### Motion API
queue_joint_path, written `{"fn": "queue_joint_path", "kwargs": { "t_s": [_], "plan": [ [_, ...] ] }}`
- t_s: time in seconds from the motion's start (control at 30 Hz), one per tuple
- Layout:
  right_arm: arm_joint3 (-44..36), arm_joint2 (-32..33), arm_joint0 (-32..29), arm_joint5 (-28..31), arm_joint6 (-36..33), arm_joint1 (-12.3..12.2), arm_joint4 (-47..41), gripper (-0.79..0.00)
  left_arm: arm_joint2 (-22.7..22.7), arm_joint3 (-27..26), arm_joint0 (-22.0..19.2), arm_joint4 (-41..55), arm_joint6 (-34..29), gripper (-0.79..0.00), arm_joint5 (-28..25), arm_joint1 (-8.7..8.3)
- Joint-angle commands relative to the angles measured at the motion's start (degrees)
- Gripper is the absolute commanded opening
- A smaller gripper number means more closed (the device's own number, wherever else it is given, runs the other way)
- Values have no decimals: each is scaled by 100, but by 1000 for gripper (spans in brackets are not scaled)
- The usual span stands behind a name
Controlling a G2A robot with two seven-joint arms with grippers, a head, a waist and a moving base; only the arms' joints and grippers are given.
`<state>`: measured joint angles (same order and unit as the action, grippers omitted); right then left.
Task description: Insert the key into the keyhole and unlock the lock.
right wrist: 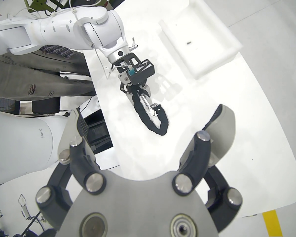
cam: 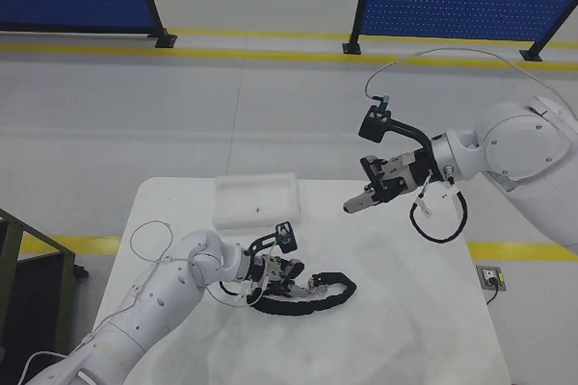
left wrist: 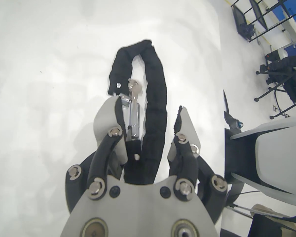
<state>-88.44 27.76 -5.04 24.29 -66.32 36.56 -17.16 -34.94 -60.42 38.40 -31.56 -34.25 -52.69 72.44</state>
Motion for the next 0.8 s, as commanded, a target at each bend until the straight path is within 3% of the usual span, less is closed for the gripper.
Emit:
{"fn": "queue_joint_path", "kwargs": {
  "t_s": [0.0,0.23,0.33,0.5,0.63,0.77],
  "plan": [
    [72,26,-33,195,118,27,88,0,-118,-60,-8,-121,212,0,-43,-31],
    [459,62,-198,848,767,175,483,0,-983,-743,69,-749,951,0,-382,-320],
    [678,57,-272,1163,1277,282,742,0,-1366,-1155,65,-1220,822,0,-531,-489],
    [1165,-6,-334,1779,2053,517,1303,0,-1925,-1691,-32,-1069,818,0,-531,-742],
    [1686,-13,-276,2370,2505,699,1750,0,-2040,-1762,-379,-775,824,0,-531,-876],
    [2227,10,-91,2782,2632,844,2183,0,-1756,-1408,-967,-488,1003,0,-531,-932]
  ]
}}
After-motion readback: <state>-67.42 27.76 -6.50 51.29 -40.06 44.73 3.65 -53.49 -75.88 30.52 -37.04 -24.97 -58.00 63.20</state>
